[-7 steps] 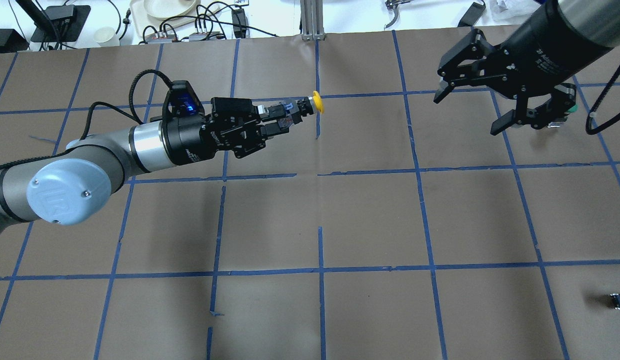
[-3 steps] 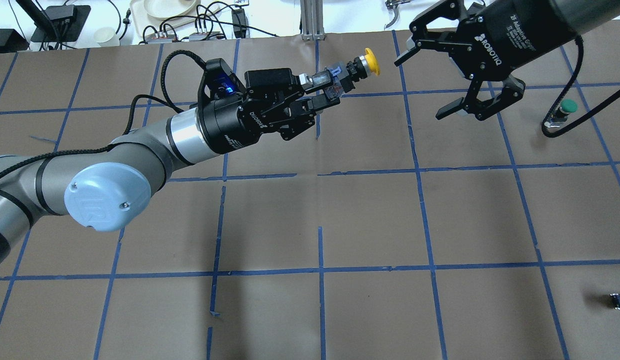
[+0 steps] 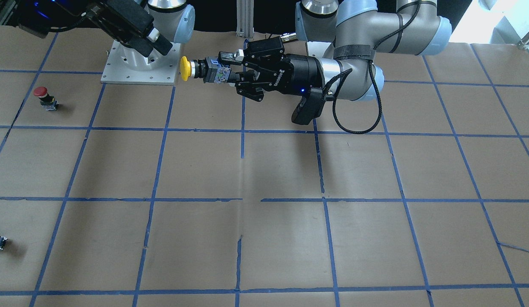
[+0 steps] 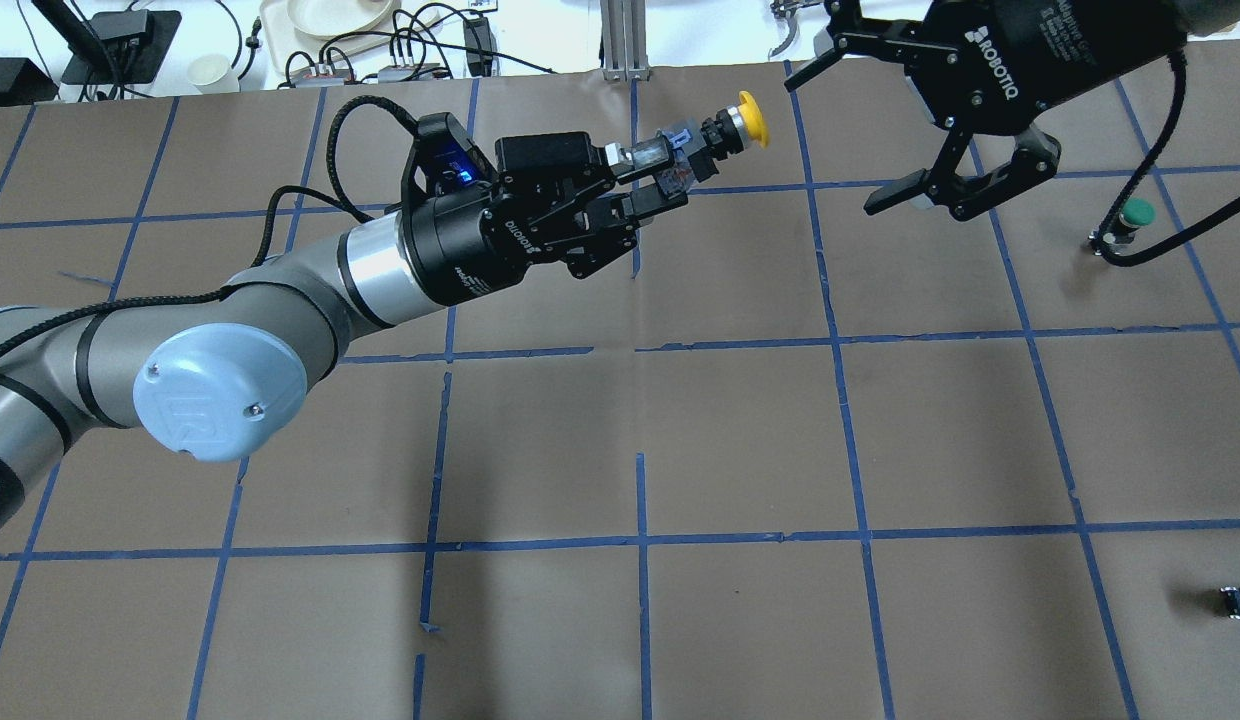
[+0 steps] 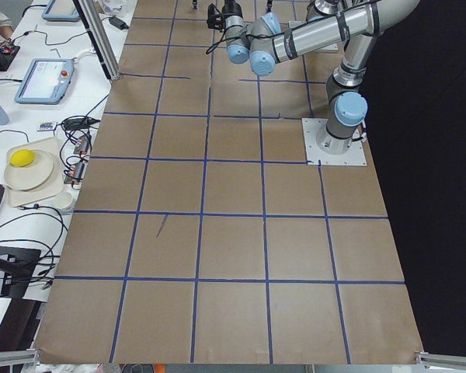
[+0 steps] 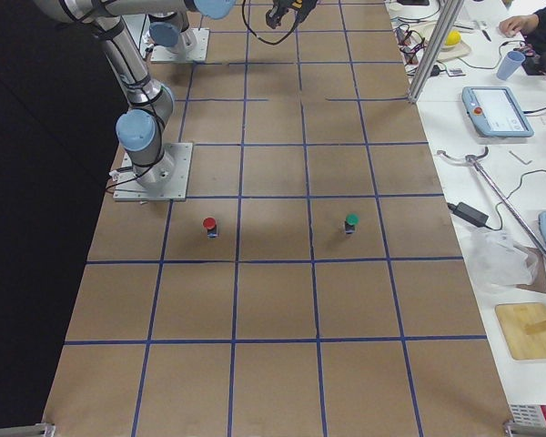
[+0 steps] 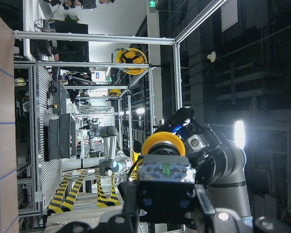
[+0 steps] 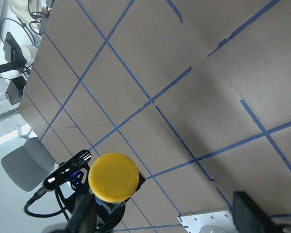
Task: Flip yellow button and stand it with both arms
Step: 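Hold the button up with the left gripper while the right gripper approaches its yellow cap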
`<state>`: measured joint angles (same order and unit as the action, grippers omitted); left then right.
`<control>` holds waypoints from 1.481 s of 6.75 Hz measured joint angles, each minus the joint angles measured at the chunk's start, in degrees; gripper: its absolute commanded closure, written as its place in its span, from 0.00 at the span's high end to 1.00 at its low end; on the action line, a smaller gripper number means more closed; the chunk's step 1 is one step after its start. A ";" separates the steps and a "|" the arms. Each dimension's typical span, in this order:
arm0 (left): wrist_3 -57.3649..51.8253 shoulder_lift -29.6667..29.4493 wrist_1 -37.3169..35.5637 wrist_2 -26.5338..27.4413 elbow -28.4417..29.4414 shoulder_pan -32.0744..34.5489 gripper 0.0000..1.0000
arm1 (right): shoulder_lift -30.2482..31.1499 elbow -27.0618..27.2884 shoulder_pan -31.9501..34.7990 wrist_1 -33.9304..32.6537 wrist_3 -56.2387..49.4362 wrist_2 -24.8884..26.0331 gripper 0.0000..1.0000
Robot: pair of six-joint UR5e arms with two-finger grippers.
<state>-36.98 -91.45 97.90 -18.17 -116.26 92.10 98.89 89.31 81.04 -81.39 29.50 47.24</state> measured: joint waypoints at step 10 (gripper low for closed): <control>0.24 -0.39 -4.91 0.06 -0.66 0.19 0.11 | -3.11 1.57 0.68 0.07 2.29 -10.36 0.67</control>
<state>-36.74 -91.84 92.99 -18.11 -116.92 92.28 95.78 90.88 81.72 -81.32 31.79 36.89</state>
